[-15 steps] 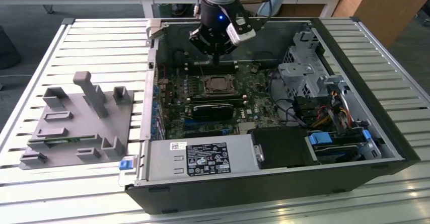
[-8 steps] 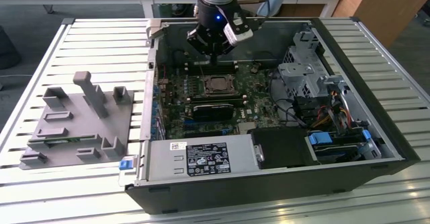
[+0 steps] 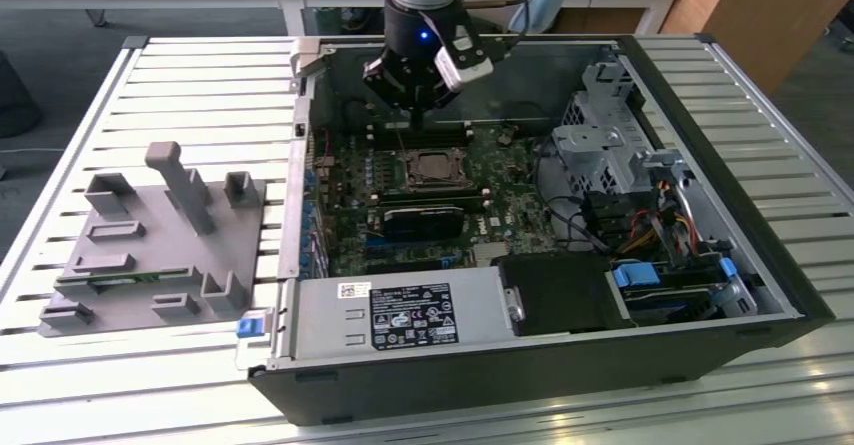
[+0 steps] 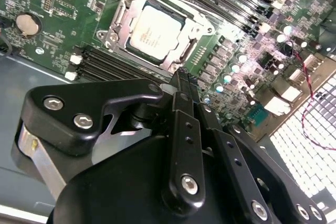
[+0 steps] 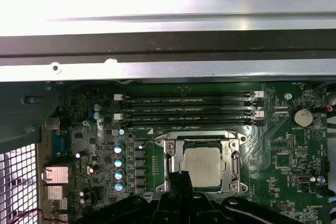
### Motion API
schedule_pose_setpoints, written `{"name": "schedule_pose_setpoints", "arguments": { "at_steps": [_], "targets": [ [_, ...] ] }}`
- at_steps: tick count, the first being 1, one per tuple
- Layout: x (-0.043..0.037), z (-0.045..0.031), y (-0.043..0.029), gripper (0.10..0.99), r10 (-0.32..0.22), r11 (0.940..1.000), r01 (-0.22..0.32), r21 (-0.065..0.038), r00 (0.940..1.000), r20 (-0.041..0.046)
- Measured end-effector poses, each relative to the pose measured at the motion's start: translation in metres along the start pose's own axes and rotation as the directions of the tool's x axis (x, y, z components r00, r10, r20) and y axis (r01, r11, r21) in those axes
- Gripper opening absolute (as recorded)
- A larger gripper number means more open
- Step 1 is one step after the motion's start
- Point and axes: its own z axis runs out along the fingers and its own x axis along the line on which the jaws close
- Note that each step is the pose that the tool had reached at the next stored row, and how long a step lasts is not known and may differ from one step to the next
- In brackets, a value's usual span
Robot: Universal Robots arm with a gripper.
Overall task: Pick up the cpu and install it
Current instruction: 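Install the first cpu locking lever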
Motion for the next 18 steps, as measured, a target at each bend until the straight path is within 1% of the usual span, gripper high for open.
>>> {"name": "schedule_pose_setpoints", "arguments": {
  "at_steps": [12, 18],
  "targets": [
    [0.0116, 0.0012, -0.0005, 0.106, 0.000, 1.0000, 0.000, 0.000, 1.0000, 0.0000],
    [0.0192, 0.0016, -0.0008, 0.106, 0.000, 1.0000, 0.000, 0.000, 1.0000, 0.0000]
  ]
}}
